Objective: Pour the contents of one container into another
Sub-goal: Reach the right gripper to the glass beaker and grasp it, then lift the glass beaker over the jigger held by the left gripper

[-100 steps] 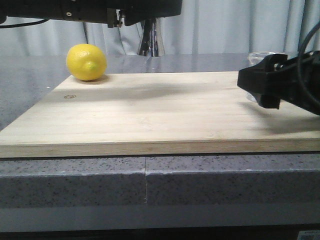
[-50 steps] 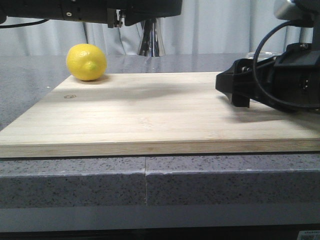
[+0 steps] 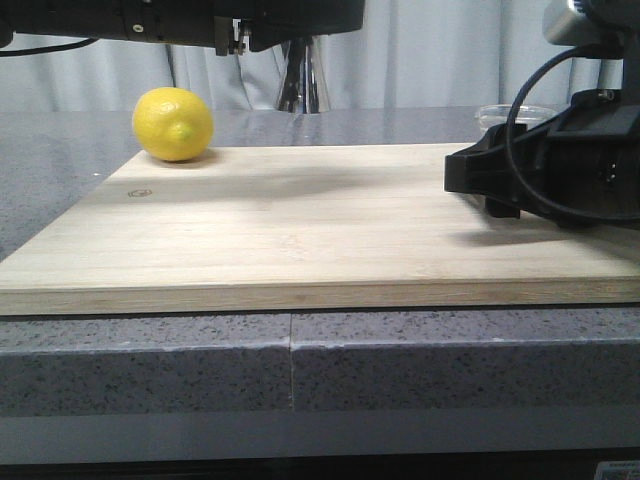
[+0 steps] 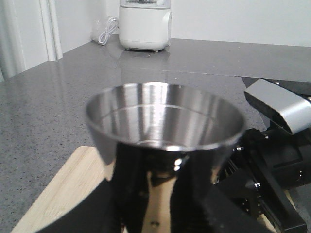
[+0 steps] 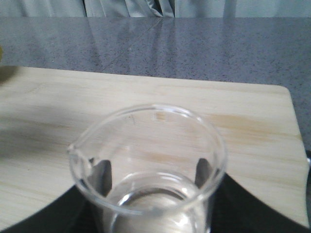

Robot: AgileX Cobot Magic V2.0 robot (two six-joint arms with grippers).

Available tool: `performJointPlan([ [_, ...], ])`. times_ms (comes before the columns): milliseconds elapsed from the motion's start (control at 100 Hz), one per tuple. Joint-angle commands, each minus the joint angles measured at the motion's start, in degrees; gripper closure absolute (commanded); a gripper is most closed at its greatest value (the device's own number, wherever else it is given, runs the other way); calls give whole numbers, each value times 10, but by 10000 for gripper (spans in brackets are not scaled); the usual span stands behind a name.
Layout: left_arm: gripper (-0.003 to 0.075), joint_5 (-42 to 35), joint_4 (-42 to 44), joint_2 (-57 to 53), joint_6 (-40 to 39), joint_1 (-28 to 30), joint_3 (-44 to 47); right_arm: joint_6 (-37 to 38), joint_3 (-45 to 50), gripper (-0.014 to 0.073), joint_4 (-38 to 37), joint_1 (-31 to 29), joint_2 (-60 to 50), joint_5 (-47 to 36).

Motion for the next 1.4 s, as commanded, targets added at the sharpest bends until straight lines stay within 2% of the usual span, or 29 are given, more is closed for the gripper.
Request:
performJointPlan([
  [0,515,62,-51,-34,-5,-5,-16,-8,-12,265,-6,-2,-15,-28],
  [220,515,62,-51,-34,-5,-5,-16,-8,-15,300,-5,-11,-23,-13],
  [500,515,62,-51,-34,-5,-5,-16,-8,-58,300,-30,-47,-77,83],
  [710,515,62,-51,-34,-5,-5,-16,-60,-128,300,-50,-51,-99,191],
  [940,515,62,-51,-34,-5,-5,-16,-73,-237,300,-102,-51,-101,303],
  [1140,515,62,-51,-34,-5,-5,-16,-73,-340,300,-184,-51,-101,410],
  [1390,515,62,-51,-34,-5,-5,-16,-73,-410,300,-286,-21,-100,466],
])
